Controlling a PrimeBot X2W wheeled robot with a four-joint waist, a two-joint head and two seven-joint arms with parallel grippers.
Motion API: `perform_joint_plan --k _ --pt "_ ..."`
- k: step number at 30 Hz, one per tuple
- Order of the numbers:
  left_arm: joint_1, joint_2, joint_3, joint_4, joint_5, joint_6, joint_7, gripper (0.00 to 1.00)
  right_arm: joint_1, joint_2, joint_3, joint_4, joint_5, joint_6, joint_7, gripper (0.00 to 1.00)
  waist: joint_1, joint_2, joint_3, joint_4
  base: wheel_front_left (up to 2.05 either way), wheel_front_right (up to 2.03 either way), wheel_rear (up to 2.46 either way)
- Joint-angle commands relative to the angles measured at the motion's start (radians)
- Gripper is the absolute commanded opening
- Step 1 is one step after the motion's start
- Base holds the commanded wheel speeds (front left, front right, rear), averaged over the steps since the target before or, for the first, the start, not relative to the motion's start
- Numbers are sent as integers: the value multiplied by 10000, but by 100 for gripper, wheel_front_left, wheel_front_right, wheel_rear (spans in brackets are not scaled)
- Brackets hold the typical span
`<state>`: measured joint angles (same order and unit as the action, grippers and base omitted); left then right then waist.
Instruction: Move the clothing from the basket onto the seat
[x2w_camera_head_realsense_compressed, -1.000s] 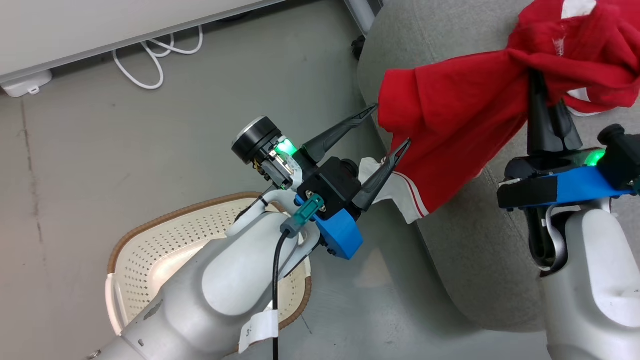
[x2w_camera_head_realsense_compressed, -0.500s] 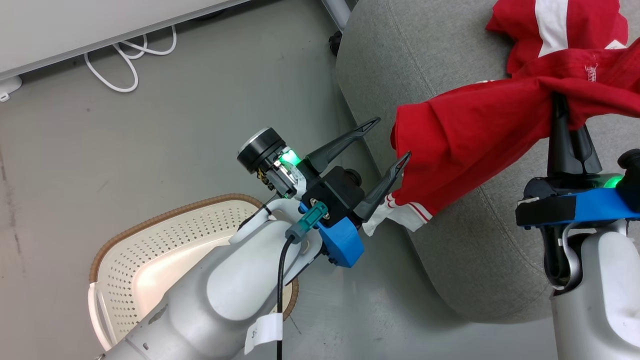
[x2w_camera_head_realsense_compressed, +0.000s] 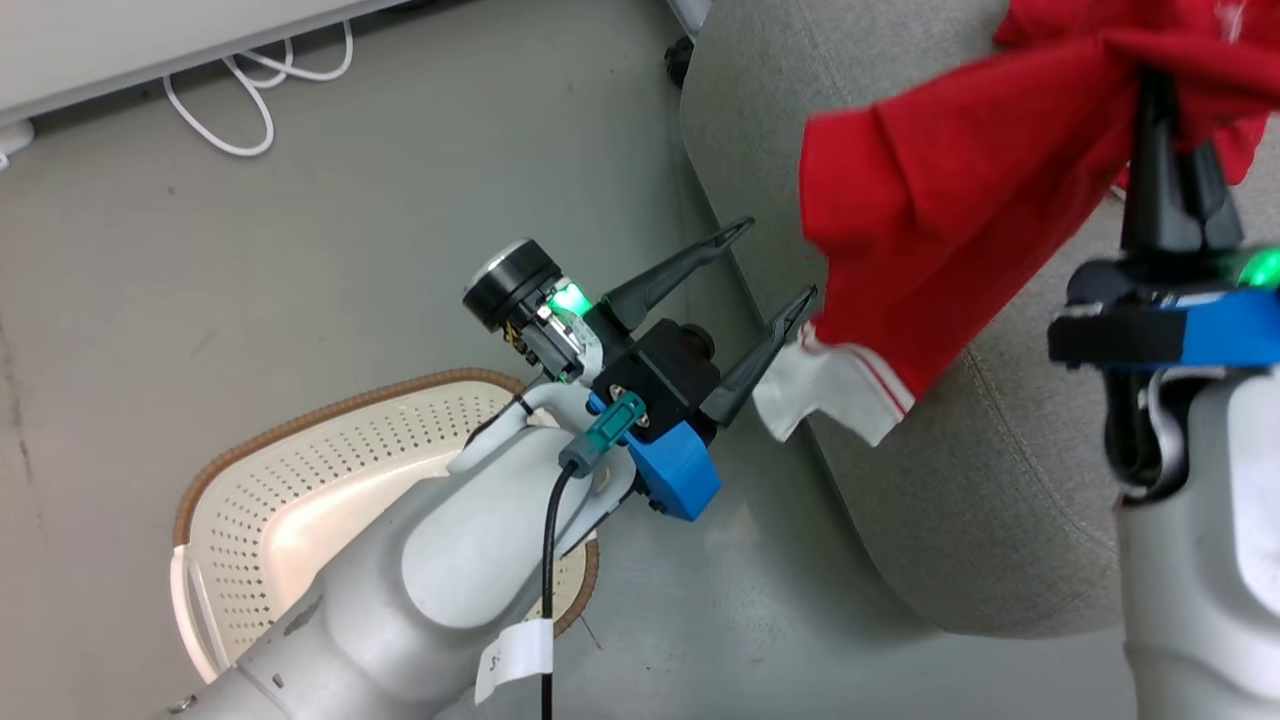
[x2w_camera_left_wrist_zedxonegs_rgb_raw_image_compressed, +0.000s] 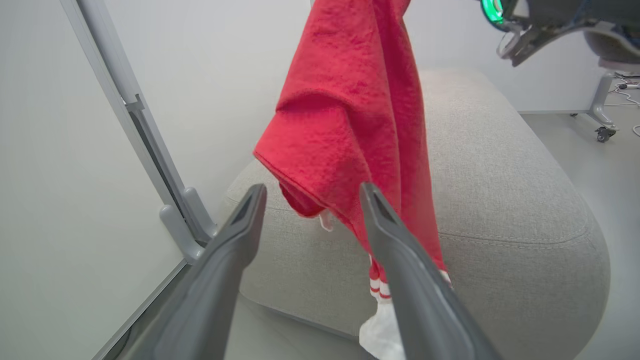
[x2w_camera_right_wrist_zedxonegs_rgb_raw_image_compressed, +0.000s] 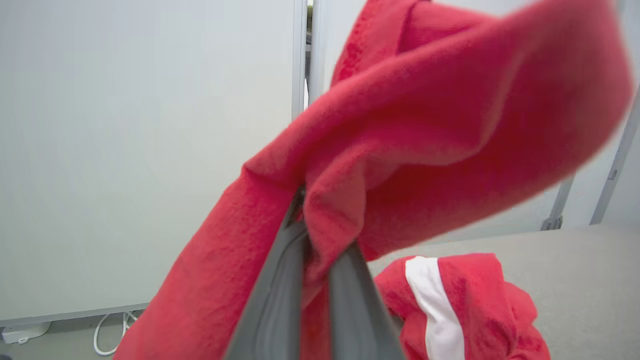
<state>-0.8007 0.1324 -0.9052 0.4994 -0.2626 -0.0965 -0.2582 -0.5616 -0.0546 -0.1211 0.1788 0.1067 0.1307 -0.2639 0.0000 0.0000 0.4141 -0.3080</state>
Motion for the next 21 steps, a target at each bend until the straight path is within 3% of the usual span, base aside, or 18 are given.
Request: perform_joint_plan --k 1,4,13,14,17,21 --pt "-182 120 70 -58 73 65 -15 100 -485 -173 -6 -139 -48 1 -6 0 0 0 248 16 0 0 0" --pt "-409 169 100 -219 105 85 0 100 -1400 -437 -185 -347 -101 1 -6 0 0 0 692 42 0 0 0" --pt "-1358 581 199 -765 417 151 270 100 -4650 -1979 -1999 -606 30 1 -5 0 0 0 2370 332 0 0 0" --pt "-1544 707 219 -948 488 174 322 100 -5393 -2568 -2468 -425 11 1 -5 0 0 0 2763 387 0 0 0" --pt "-1787 861 223 -1226 610 166 458 100 -6319 -3552 -3160 -136 216 1 -5 0 0 0 3331 444 0 0 0" --pt "-1981 1006 196 -1494 726 188 557 100 -6736 -4428 -3715 481 196 1 -1 0 0 0 3807 466 0 0 0"
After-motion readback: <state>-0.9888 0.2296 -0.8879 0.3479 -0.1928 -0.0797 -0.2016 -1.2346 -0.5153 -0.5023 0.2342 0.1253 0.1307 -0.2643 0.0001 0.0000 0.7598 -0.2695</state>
